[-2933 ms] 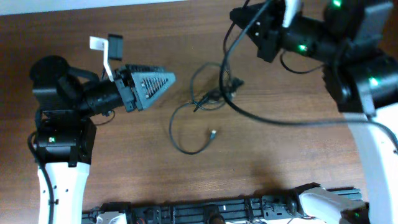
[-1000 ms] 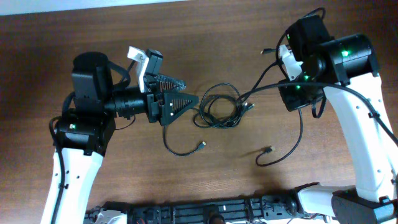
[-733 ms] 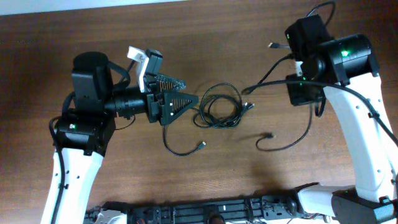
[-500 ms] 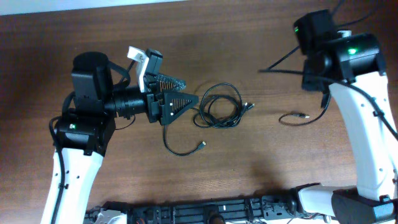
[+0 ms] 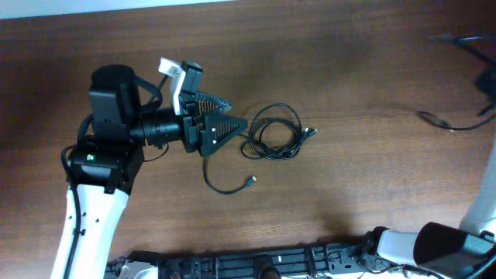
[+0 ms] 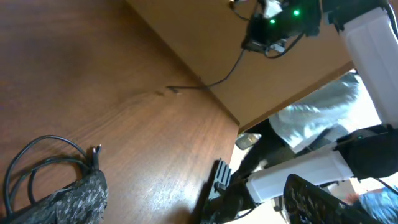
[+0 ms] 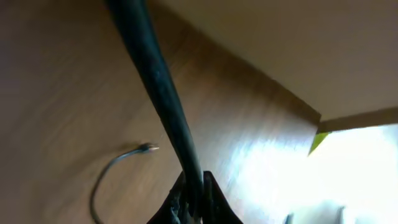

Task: Untangle cables

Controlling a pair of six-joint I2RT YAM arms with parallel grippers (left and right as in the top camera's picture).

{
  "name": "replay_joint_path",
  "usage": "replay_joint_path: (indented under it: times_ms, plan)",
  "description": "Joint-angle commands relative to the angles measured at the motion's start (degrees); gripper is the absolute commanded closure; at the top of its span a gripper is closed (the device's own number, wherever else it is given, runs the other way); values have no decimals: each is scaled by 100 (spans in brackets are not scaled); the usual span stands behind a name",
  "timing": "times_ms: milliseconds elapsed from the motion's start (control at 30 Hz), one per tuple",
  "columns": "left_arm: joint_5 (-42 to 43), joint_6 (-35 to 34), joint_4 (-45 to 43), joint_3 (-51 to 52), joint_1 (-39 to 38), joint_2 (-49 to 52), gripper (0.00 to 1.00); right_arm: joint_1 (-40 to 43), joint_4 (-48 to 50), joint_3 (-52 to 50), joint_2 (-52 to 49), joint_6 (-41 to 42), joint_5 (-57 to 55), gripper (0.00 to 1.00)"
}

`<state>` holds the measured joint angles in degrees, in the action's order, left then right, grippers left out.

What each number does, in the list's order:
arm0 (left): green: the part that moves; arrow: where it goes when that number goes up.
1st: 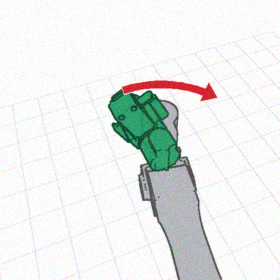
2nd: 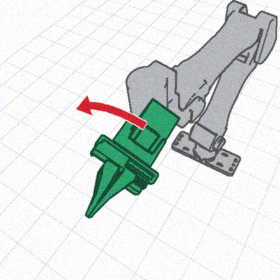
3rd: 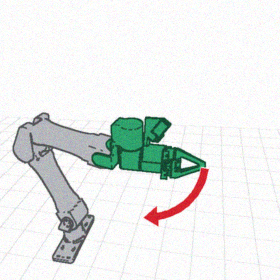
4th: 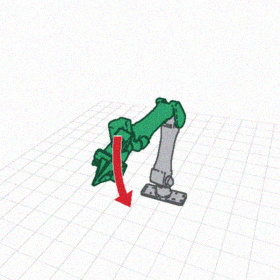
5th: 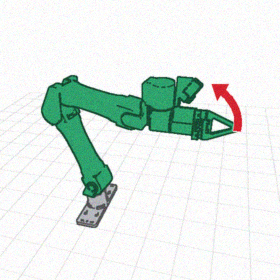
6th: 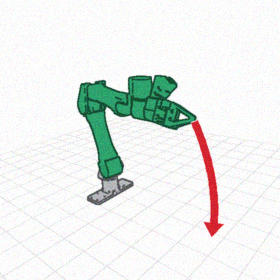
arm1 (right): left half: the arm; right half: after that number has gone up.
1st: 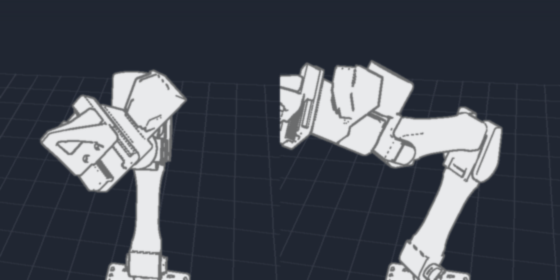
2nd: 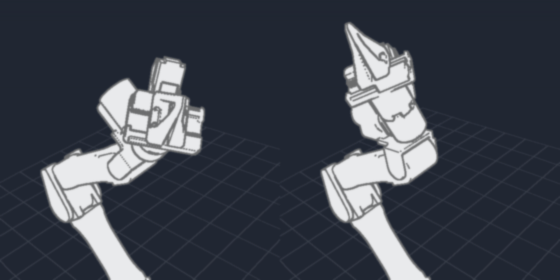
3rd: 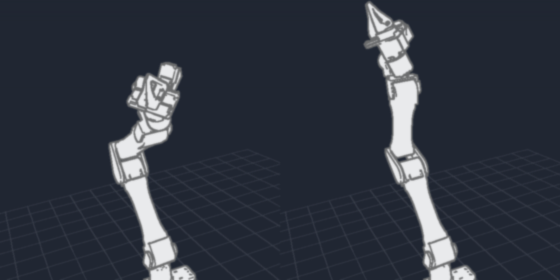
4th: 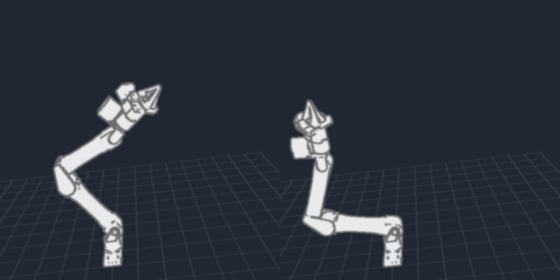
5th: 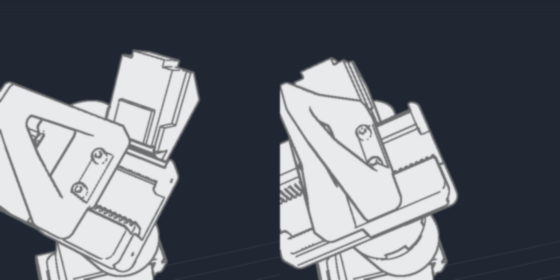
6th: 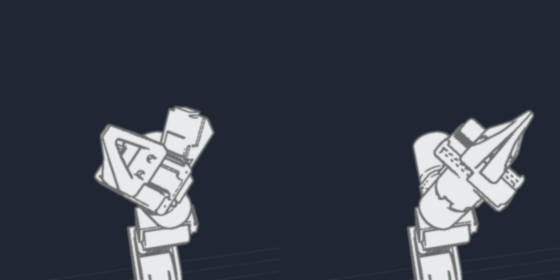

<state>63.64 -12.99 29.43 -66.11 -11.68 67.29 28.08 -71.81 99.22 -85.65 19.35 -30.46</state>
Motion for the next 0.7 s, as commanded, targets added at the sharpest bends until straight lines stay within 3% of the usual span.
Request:
replay_joint_path:
  times_ms: [0,300,667]
  plan:
    - [-199,109,7,-37,-22,0,9,800,411,33,-160,-122,697,96]
    - [-197,-155,4,-37,-33,0,9,1565,1274,33,-946,-520,1093,96]
    - [-197,-240,7,-37,-33,0,9,1746,1259,33,-1917,-476,1075,96]
